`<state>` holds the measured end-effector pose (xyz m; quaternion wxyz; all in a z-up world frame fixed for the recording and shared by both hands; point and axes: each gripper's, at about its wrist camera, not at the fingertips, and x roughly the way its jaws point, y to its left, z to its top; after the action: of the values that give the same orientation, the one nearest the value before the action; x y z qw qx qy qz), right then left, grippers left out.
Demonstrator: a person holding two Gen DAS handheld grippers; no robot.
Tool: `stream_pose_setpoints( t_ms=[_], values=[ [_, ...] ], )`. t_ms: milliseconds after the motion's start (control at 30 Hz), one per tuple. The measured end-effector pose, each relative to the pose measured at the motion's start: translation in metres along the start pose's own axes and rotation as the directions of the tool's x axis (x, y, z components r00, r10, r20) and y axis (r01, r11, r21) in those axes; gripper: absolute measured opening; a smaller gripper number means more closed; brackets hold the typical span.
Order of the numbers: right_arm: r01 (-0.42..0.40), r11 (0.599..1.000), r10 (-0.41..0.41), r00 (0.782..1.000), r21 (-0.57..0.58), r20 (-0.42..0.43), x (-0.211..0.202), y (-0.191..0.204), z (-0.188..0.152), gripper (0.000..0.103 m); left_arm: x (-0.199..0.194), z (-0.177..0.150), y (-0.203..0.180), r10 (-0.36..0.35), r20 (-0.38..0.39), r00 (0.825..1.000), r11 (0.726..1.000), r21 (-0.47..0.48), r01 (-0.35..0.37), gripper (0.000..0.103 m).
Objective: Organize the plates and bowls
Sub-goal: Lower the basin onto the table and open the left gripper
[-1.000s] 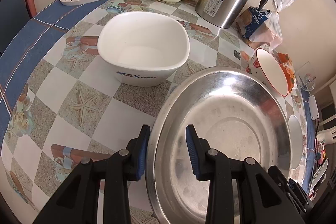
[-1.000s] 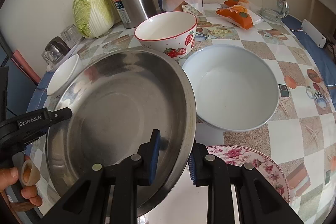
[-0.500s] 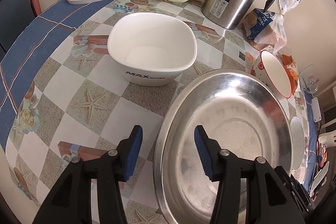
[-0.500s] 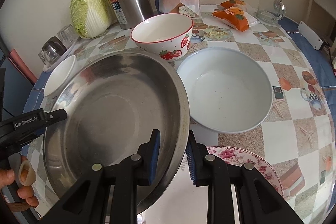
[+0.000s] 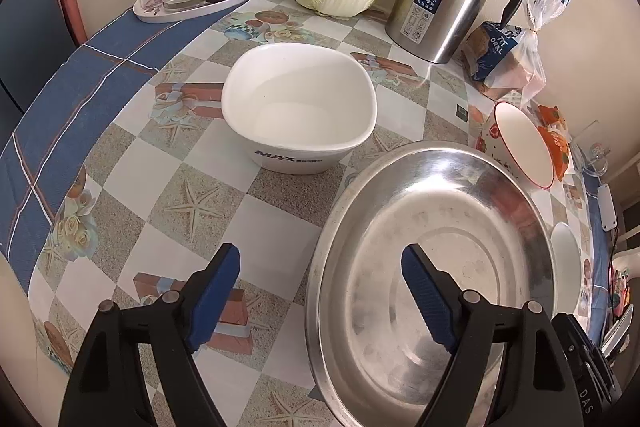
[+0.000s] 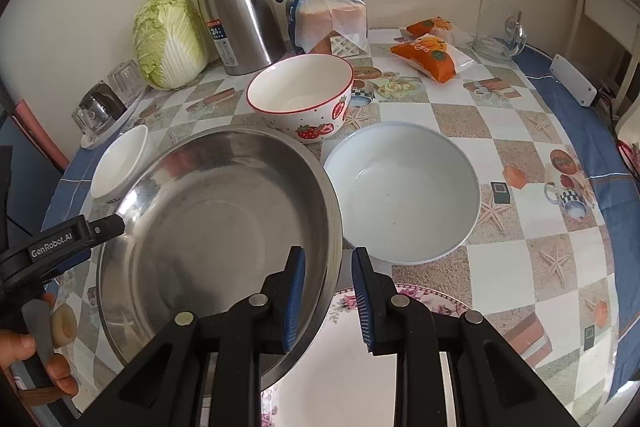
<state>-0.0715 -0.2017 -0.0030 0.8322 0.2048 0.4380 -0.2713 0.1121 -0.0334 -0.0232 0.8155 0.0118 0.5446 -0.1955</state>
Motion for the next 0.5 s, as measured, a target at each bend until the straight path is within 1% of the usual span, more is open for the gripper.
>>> stream_pose_setpoints(
  t_ms=[100, 133, 200, 267, 300, 333, 367, 400, 500],
  values=[
    [0.008, 1.000, -0.008, 1.000, -0.005, 0.005, -0.003, 0.001, 0.000, 0.027, -0.001, -0.001, 0.003, 0.013, 0.007, 1.000, 1.000, -0.008, -0.013, 0.085],
    [0.012, 1.000, -0.012, 1.000, -0.006, 0.005, -0.004, 0.001, 0.000, 0.029, -0.002, -0.001, 0.004, 0.006, 0.010, 1.000, 1.000, -0.012, -0.006, 0.090],
    [0.013, 1.000, -0.013, 1.000, -0.005, 0.006, -0.006, 0.001, -0.001, 0.031, -0.005, -0.002, 0.007, -0.024, 0.021, 0.999, 0.999, -0.020, 0.025, 0.095],
    [0.015, 1.000, -0.015, 1.000, -0.006, 0.006, -0.007, 0.001, -0.002, 0.033, -0.008, -0.002, 0.007, -0.031, 0.039, 0.999, 0.999, -0.017, 0.032, 0.095],
    [0.017, 1.000, -0.017, 1.000, -0.008, 0.008, -0.008, 0.001, -0.003, 0.037, -0.011, -0.003, 0.006, -0.029, 0.050, 0.998, 0.999, -0.011, 0.030, 0.095],
    [0.018, 1.000, -0.018, 1.000, -0.009, 0.011, -0.009, 0.001, -0.004, 0.050, -0.013, -0.003, 0.006, -0.028, 0.062, 0.998, 1.000, -0.006, 0.028, 0.095],
    [0.019, 1.000, -0.019, 1.000, -0.008, 0.015, -0.010, 0.001, -0.005, 0.057, -0.016, -0.003, 0.006, -0.026, 0.072, 0.997, 1.000, -0.002, 0.026, 0.095],
    [0.019, 1.000, -0.018, 1.000, -0.008, 0.021, -0.011, 0.001, -0.006, 0.067, -0.018, -0.004, 0.006, -0.027, 0.083, 0.996, 1.000, 0.000, 0.027, 0.095],
    [0.011, 1.000, -0.011, 1.000, -0.015, 0.028, -0.014, 0.002, -0.010, 0.070, -0.025, -0.006, 0.009, -0.037, 0.111, 0.993, 0.999, -0.008, 0.038, 0.095]
  ],
)
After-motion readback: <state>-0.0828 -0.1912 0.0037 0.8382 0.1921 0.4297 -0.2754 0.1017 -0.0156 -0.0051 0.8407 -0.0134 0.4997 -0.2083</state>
